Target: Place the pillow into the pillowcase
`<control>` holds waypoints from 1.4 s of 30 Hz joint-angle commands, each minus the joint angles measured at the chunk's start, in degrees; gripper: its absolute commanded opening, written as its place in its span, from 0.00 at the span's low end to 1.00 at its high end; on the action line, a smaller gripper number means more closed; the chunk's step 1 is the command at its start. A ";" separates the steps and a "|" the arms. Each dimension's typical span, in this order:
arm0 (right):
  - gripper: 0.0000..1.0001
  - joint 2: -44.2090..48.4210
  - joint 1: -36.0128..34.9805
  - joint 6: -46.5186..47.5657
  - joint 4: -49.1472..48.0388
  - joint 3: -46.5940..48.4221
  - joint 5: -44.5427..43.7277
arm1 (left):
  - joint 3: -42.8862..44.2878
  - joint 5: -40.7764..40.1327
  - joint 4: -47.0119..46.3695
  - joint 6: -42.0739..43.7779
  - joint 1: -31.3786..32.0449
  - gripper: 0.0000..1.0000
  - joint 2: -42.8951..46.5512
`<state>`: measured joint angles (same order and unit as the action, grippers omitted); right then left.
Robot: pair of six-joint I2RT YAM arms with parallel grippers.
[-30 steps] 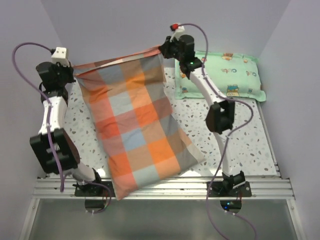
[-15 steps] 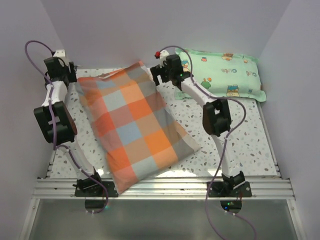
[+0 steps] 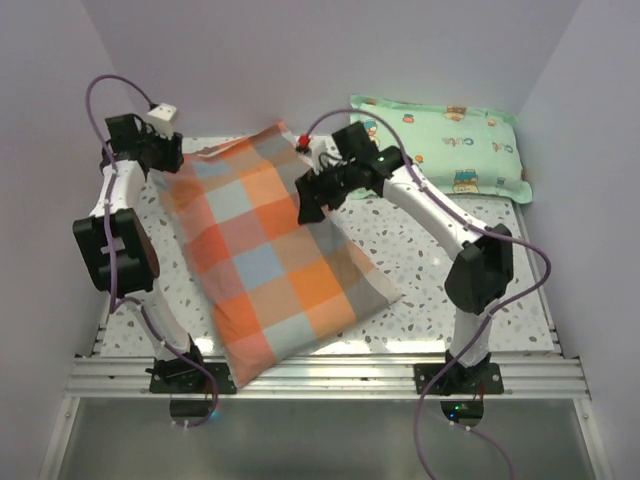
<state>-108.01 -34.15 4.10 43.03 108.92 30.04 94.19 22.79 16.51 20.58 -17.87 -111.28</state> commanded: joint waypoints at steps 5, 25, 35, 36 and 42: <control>0.81 0.17 0.14 1.77 12.69 -16.54 5.73 | -9.28 4.47 16.87 22.03 7.84 0.46 0.81; 0.92 -26.51 6.37 6.71 5.77 29.53 -18.45 | -31.62 8.48 27.77 26.35 -10.96 0.56 23.02; 0.98 6.74 8.75 7.32 8.91 2.10 -10.61 | -21.33 10.45 39.08 38.81 22.06 1.00 31.14; 0.99 9.80 9.97 7.33 10.31 0.60 -10.44 | -21.59 9.31 40.95 43.45 24.87 1.00 29.13; 0.99 16.86 18.05 8.38 13.31 -7.67 -9.83 | -29.30 0.52 39.14 48.95 37.11 1.00 21.83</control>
<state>-89.73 -19.86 11.27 51.79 105.06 19.53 69.58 29.74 53.19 64.18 17.15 -86.30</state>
